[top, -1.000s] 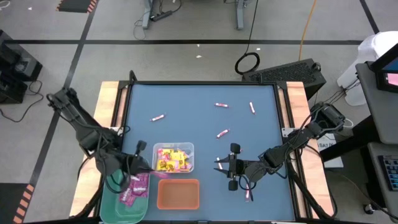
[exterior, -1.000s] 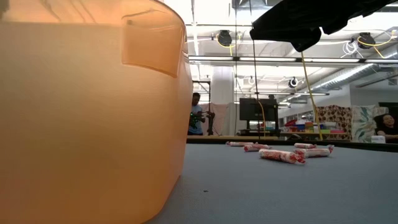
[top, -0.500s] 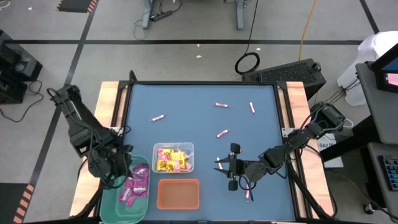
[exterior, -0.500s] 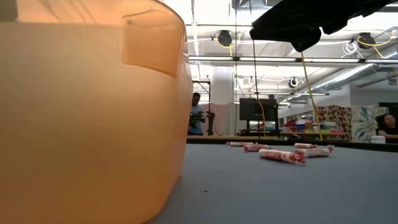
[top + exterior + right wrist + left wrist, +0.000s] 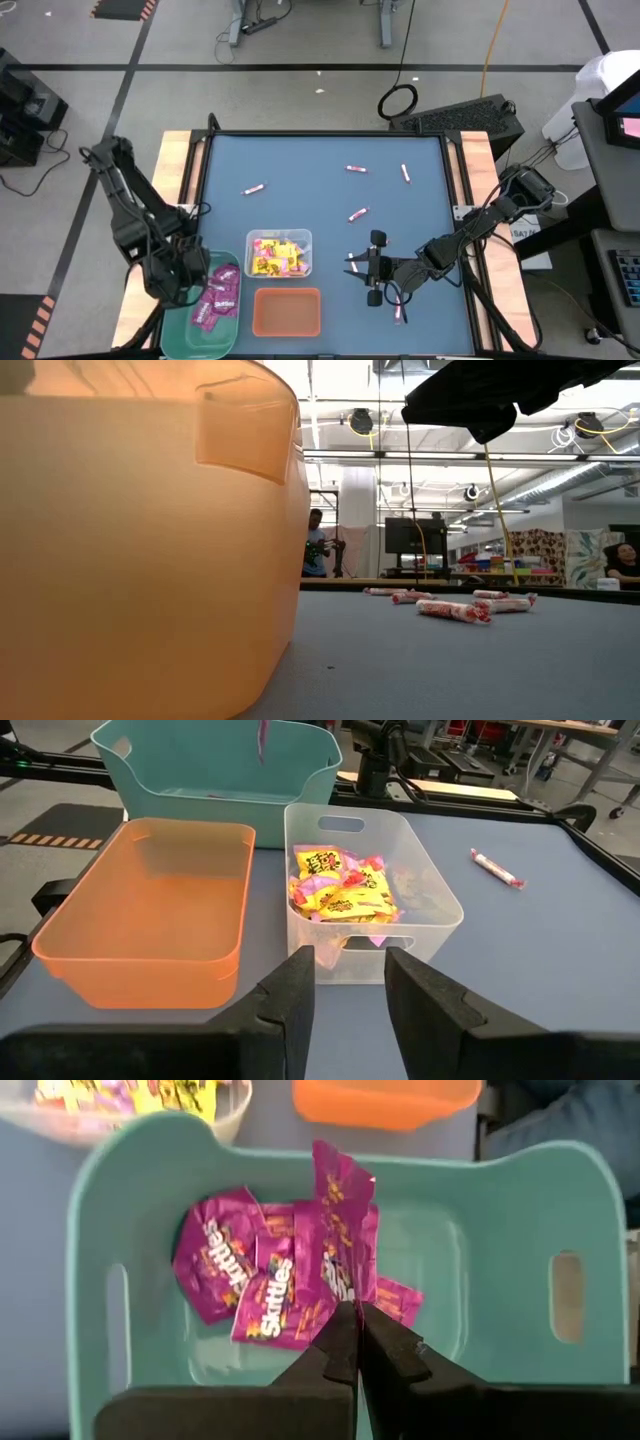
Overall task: Sort candy
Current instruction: Put the purple candy into the green bin, then put the red candy into the orange bin
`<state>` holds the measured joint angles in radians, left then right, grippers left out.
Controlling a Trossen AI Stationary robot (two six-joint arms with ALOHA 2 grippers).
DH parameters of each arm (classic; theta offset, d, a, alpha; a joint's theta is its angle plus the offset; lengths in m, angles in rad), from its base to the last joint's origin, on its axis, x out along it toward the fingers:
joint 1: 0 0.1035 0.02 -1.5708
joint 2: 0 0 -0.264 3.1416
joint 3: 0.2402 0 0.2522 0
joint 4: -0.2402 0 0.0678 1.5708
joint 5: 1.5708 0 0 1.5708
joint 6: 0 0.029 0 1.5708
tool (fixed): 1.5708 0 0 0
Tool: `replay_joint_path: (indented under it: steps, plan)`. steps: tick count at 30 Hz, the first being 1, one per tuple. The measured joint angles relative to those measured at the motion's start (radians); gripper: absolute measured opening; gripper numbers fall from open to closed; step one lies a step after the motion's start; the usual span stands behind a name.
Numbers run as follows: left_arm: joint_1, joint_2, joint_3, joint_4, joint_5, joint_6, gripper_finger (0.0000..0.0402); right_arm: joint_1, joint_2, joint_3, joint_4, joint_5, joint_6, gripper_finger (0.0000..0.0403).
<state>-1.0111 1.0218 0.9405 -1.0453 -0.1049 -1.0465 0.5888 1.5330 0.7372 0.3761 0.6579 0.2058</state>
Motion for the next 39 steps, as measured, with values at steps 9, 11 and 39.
replay_joint_path:
  steps: [9,11,39]
  plan:
    - [0.000,0.128,0.000,-0.027,0.077,-0.147,0.0010,0.000,0.000,0.000,0.000,0.000,0.002,0.0114]
    - [0.001,0.152,0.000,-0.027,0.084,-0.152,0.0018,0.000,0.000,0.000,0.000,0.000,0.010,0.0114]
    - [0.211,0.246,0.045,0.224,-0.093,0.156,0.0121,-0.001,0.000,0.000,-0.001,0.000,0.063,0.0114]
